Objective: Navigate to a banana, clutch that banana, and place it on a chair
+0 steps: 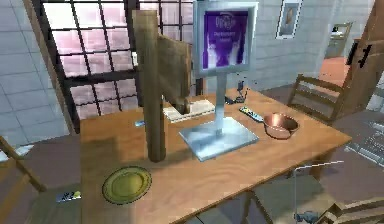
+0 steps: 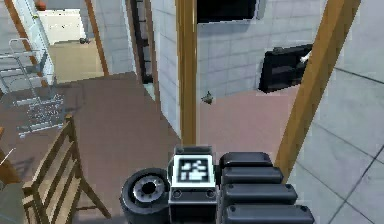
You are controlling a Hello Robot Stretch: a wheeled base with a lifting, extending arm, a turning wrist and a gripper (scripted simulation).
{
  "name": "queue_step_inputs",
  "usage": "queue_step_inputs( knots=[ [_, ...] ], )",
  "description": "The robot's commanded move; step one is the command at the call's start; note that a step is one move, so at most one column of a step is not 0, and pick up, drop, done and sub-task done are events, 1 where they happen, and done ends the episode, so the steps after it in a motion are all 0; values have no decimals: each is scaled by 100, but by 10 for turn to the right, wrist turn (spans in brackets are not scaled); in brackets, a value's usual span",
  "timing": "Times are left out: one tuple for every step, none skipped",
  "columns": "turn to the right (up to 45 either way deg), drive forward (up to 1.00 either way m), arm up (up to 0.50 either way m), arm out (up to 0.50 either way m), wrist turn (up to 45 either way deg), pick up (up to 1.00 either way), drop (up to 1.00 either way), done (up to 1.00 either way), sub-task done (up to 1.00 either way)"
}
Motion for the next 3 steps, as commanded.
queue_step_inputs(
  knots=[
    [450, 0, 0, 0, 0, 0, 0, 0, 0],
    [450, 0, 0, 0, 0, 0, 0, 0, 0],
    [300, 0, 0, 0, 0, 0, 0, 0, 0]
  ],
)
